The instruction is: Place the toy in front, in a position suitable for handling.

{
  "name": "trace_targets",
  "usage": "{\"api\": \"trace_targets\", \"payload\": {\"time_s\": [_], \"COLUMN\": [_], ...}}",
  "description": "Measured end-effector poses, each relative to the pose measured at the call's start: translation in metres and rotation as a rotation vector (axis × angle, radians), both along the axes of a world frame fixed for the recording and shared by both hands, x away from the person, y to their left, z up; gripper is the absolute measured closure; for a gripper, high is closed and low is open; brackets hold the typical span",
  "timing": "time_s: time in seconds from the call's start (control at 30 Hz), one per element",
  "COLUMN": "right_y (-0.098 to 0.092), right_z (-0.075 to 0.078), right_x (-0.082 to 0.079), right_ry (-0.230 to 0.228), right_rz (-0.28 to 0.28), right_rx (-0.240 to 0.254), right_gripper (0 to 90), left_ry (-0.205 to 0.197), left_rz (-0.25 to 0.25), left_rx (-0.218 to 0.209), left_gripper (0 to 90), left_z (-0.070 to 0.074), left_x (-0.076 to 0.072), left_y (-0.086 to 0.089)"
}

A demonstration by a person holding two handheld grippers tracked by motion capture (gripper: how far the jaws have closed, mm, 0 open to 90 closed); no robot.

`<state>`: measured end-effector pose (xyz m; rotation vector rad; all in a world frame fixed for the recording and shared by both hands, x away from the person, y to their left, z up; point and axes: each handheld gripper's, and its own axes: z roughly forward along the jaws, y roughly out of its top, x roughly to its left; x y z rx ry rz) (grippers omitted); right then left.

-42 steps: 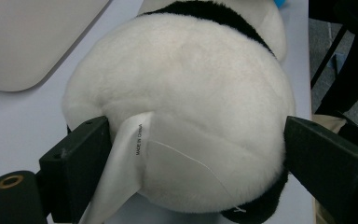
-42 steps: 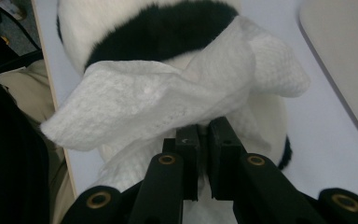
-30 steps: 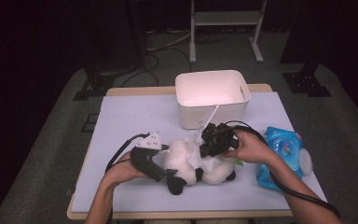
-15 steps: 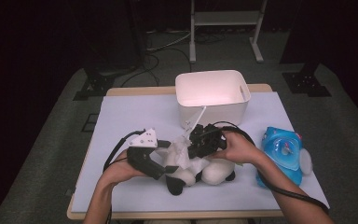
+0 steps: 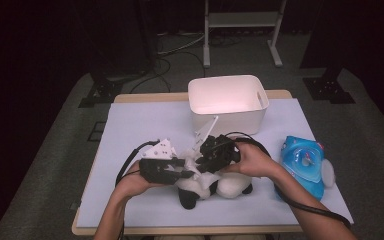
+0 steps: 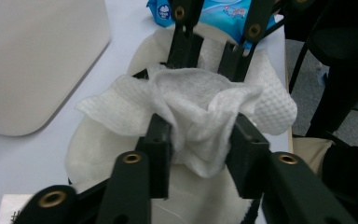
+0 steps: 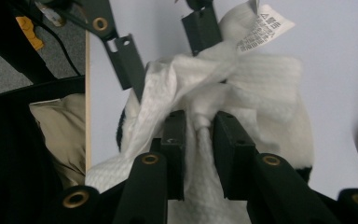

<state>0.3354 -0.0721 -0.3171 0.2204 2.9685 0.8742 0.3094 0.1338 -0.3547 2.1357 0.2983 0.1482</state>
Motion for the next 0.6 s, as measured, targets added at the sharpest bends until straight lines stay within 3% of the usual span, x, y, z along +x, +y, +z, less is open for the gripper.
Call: {"api": "trace_targets", "payload": {"time_s": [0.13, 0.4, 0.43, 0.5, 0.6], "right_y": [-0.014, -0.035, -0.037, -0.037, -0.034], "right_z": [0.002, -0.001, -0.002, -0.004, -0.006], "right_x": [-0.002, -0.005, -0.005, -0.004, -0.003], "right_ry": [0.001, -0.002, -0.005, 0.007, 0.021], "right_rz": [-0.007, -0.023, -0.026, -0.043, -0.060], "right_rx": [0.008, -0.004, -0.006, -0.019, 0.004], "right_gripper": [65.9, 60.8, 61.5, 72.3, 81.7], "left_ry": [0.014, 0.014, 0.017, 0.017, 0.022], "left_rz": [0.007, 0.020, 0.020, 0.018, 0.013], "left_rx": [-0.003, -0.006, -0.008, -0.010, -0.014], "left_gripper": [72.5, 76.9, 76.9, 76.9, 76.8], "left_z": [0.000, 0.002, 0.002, 0.002, 0.000], "left_x": [0.002, 0.003, 0.003, 0.003, 0.003], "left_y": [0.003, 0.005, 0.005, 0.005, 0.005]}}
